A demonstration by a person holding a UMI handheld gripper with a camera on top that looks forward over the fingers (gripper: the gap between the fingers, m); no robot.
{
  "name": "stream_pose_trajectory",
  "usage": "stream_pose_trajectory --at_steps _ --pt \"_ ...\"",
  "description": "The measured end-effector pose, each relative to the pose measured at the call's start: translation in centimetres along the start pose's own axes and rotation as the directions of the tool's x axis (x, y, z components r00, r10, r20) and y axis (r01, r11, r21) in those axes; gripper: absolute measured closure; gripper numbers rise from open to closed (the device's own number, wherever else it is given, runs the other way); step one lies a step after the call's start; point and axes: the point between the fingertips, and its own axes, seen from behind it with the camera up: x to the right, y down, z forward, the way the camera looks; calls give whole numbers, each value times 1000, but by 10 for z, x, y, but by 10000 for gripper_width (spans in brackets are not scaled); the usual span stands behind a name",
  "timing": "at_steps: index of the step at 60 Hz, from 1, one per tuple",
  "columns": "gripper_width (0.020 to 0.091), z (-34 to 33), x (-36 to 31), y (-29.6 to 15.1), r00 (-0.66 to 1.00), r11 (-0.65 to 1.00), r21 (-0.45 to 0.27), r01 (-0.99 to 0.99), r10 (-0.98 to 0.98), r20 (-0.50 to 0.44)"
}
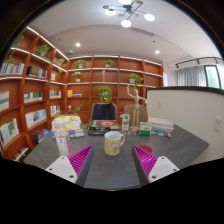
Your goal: Pour water
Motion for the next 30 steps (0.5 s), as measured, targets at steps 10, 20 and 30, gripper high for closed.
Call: stream_pose_trajectory --at_steps 10,20,30 --pt "311 8 -58 49 996 998 -66 16 -10 88" --pt "319 30 -142 80 978 996 -87 36 -17 208" --pt "316 60 -182 65 966 997 -71 20 -1 258"
